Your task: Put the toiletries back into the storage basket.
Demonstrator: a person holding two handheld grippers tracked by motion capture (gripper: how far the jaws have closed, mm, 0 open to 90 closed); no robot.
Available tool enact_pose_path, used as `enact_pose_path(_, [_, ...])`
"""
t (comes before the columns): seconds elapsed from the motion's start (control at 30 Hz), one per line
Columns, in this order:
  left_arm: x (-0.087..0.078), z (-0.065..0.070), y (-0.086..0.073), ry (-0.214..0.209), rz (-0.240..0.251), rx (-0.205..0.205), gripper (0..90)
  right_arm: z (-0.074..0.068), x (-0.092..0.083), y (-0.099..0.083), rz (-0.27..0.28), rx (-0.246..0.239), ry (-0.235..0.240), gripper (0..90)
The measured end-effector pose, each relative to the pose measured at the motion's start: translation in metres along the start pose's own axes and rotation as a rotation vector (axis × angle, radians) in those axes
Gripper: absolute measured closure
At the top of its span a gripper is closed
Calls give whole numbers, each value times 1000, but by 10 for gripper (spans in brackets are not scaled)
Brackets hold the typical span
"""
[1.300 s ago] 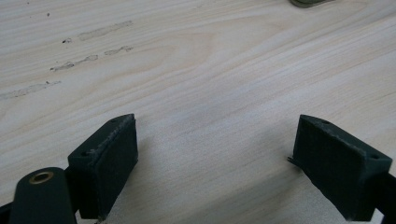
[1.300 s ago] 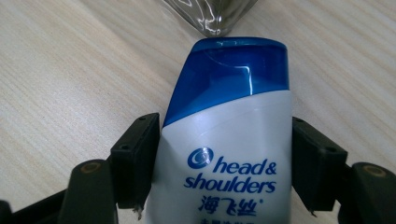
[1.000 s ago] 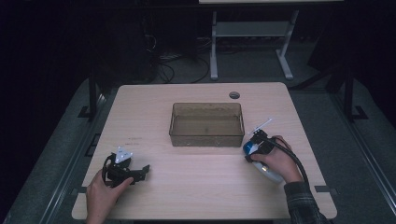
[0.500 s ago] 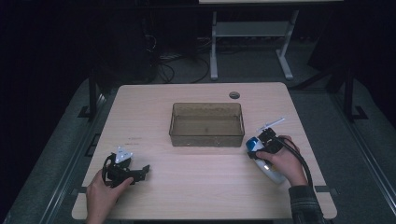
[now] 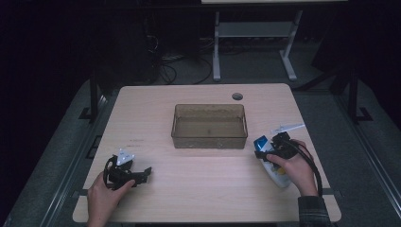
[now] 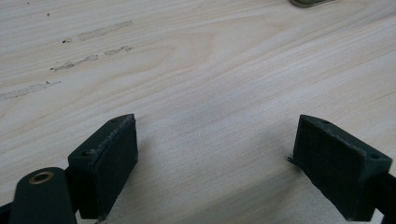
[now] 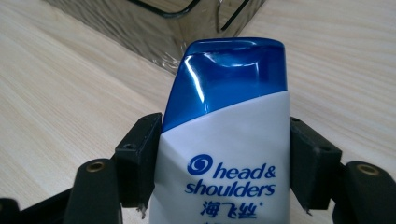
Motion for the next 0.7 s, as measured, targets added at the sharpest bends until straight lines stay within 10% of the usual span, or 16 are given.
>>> enact_pose_path(0.7, [0,0,0,0,0,0,128,3,-33,1,156,41,7,347])
Point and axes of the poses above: each handheld gripper's, and its own axes: x roughly forward along the jaws, y roughly out of its top, z roughly to its right, the point moved 2 cm from there along x, roughly forward along the jaws, and after that the axes turned 1 degree about -y, right-handed, at the moved point
